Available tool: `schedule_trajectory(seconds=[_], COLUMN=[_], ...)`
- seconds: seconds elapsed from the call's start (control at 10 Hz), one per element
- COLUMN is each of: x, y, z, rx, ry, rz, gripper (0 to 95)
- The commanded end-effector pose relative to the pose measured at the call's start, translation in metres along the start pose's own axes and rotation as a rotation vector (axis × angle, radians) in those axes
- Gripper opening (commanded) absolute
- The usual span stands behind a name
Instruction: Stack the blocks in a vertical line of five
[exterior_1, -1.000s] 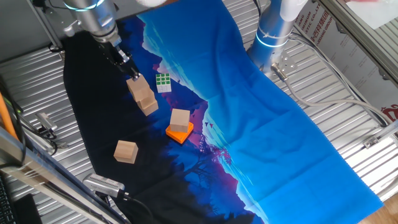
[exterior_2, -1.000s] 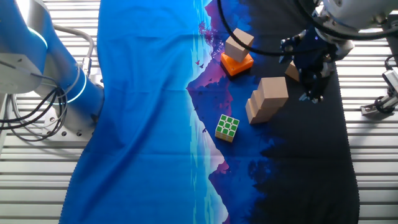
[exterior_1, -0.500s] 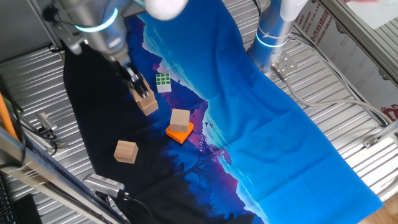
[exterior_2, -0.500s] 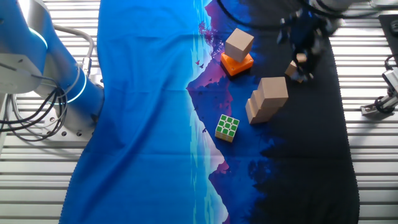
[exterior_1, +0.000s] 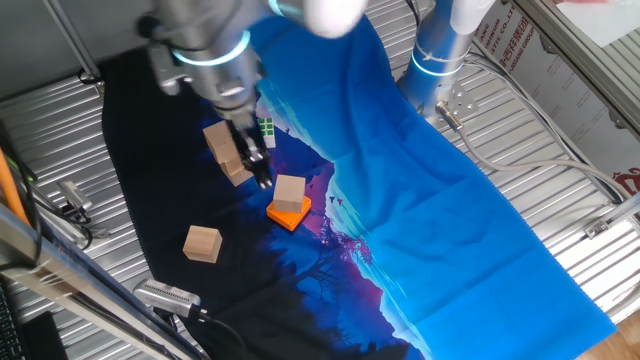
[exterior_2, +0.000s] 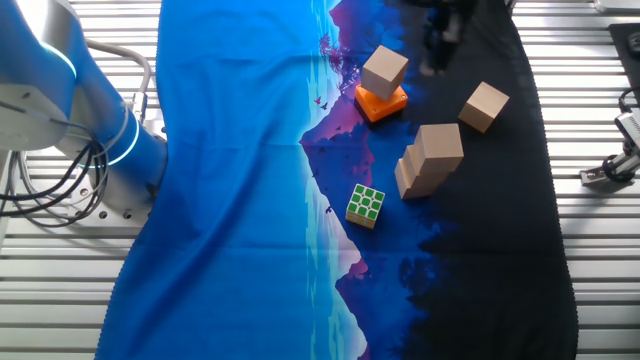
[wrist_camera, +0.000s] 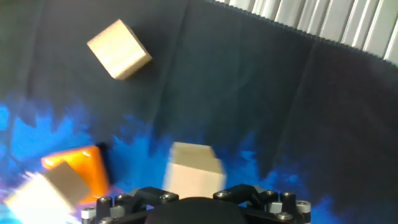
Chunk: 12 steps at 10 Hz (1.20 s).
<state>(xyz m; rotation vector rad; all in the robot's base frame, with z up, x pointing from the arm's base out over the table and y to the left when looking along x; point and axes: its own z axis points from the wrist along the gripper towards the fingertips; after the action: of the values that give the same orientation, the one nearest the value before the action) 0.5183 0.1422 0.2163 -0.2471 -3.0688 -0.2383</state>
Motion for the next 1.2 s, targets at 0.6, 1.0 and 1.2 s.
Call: schedule_trajectory(seconds=[0.6,1.0,1.2], x=[0.012,0.011,0.012], y=[0.014,0.018,0.017], z=[0.064,0.06,0.059], rx=[0.03,0.035,0.057], ry=[-0.047,-0.044,-0.051], rz=[0.094,0.094,0.095], gripper=[76.0,76.0,95.0])
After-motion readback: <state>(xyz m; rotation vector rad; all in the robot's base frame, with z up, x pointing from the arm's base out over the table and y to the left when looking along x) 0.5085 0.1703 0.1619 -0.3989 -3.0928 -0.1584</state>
